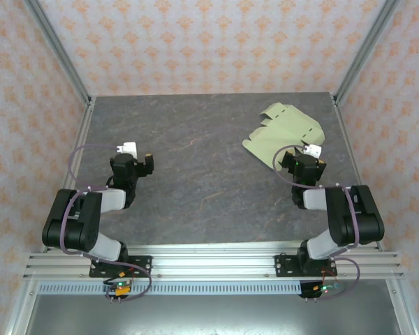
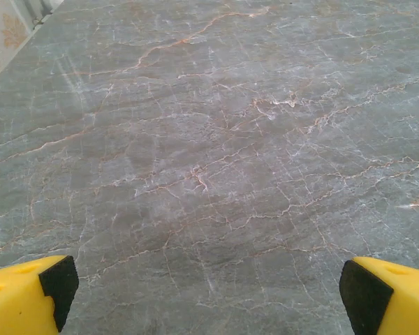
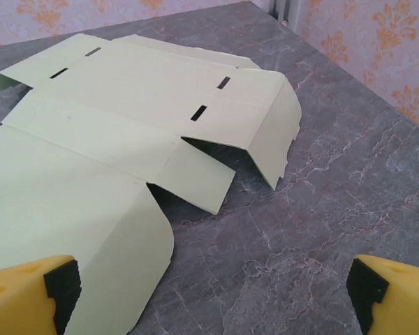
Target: Fold the paper box
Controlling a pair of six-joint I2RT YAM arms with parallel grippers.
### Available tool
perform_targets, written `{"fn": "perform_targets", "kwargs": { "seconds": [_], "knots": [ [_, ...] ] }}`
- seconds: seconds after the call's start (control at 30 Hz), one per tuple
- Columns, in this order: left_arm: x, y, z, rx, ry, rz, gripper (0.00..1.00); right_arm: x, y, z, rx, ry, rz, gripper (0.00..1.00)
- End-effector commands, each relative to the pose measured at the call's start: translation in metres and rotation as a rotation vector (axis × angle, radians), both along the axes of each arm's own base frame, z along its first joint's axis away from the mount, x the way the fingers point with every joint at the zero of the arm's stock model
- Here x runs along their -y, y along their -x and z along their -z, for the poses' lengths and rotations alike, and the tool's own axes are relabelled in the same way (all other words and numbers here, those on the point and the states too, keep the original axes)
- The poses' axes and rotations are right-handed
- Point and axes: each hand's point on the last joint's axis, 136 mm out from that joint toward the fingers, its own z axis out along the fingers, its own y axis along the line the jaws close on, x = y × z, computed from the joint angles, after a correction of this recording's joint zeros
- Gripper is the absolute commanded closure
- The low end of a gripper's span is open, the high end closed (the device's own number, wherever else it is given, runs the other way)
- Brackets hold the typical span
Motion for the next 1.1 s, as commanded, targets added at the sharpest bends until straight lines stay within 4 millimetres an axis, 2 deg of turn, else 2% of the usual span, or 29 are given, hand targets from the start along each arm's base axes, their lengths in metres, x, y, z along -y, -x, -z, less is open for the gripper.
{"fn": "perform_targets", "kwargs": {
  "seconds": [0.0, 0.77, 0.83, 0.9, 1.07],
  "knots": [
    [-0.001, -0.010, -0.015, 0.051, -0.023, -0.003, 0.00, -0.005, -0.007, -0.008, 0.026, 0.004, -0.018, 0.01],
    [-0.001, -0.010, -0.015, 0.051, -0.021, -0.005, 0.00, -0.004, -0.007, -0.007, 0.024, -0.008, -0.025, 0.01],
    [-0.001, -0.010, -0.015, 0.053, -0.022, -0.004, 0.00, -0.004, -0.007, -0.018, 0.029, -0.005, -0.022, 0.01],
    [-0.001, -0.009, -0.025, 0.064, -0.030, -0.012, 0.00, -0.006, -0.002, -0.034, 0.032, 0.001, -0.038, 0.01],
    [0.010, 0.012, -0.083, 0.013, 0.023, -0.019, 0.00, 0.000, 0.026, -0.088, 0.095, -0.040, 0.015, 0.01]
  ]
}}
